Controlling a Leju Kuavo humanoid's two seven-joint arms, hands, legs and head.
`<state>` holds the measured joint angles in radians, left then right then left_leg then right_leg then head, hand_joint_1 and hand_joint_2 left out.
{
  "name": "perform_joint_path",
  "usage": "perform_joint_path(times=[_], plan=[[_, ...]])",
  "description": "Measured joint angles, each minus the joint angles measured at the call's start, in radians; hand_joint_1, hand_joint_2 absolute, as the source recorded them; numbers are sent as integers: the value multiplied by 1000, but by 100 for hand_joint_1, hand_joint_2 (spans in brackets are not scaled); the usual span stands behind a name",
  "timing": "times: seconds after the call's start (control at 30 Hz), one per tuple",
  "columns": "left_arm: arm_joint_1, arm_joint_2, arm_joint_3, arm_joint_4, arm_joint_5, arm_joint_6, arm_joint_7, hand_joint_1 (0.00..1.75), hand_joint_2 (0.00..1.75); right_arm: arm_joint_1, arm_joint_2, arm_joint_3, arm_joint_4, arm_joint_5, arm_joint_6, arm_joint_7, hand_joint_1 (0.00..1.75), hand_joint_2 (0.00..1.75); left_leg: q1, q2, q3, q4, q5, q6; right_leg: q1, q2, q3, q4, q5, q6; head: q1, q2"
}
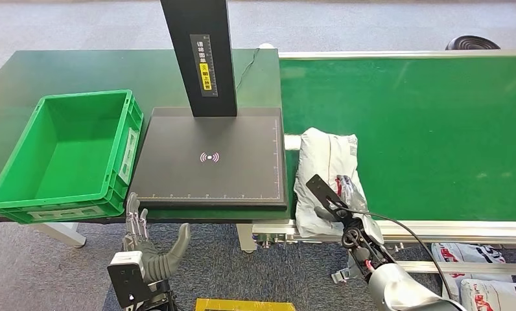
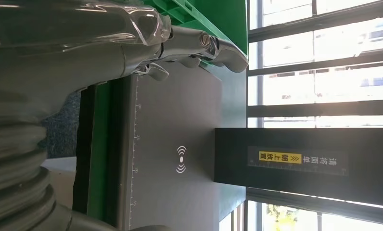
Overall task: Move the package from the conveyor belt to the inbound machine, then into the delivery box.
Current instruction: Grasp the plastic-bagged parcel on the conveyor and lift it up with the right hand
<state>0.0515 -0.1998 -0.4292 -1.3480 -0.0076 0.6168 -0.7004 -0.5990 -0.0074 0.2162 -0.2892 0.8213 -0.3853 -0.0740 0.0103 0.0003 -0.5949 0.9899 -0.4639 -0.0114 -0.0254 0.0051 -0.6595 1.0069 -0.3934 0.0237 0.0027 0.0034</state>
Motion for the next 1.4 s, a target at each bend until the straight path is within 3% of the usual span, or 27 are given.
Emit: perform_joint_path(times=[0.33,0.47,0.73,0.97,1.4], plan=[[0,-4,2,3,-1,2,0,0,175,11,12,-3,0,3,2,3,0,175,0,0,1,0,0,0,0,0,1,0,-1,0,0,0],[-5,-7,3,9,-1,-6,0,0,175,13,18,-9,0,4,2,9,172,175,0,0,2,0,0,0,0,0,2,0,-1,1,0,0],[-17,-15,13,23,-1,-12,0,0,175,18,18,-17,-1,6,4,-12,171,175,0,0,11,0,-4,1,0,0,11,0,-4,1,0,0],[-19,-20,21,27,-1,-24,0,0,175,17,18,-27,-3,1,4,-12,158,175,0,0,17,0,-5,1,0,0,17,-1,-5,2,0,0],[-20,-24,28,40,-9,-36,0,0,175,29,19,-50,-4,-3,-1,-34,166,175,0,0,17,0,-5,1,0,0,17,-1,-7,3,0,0]])
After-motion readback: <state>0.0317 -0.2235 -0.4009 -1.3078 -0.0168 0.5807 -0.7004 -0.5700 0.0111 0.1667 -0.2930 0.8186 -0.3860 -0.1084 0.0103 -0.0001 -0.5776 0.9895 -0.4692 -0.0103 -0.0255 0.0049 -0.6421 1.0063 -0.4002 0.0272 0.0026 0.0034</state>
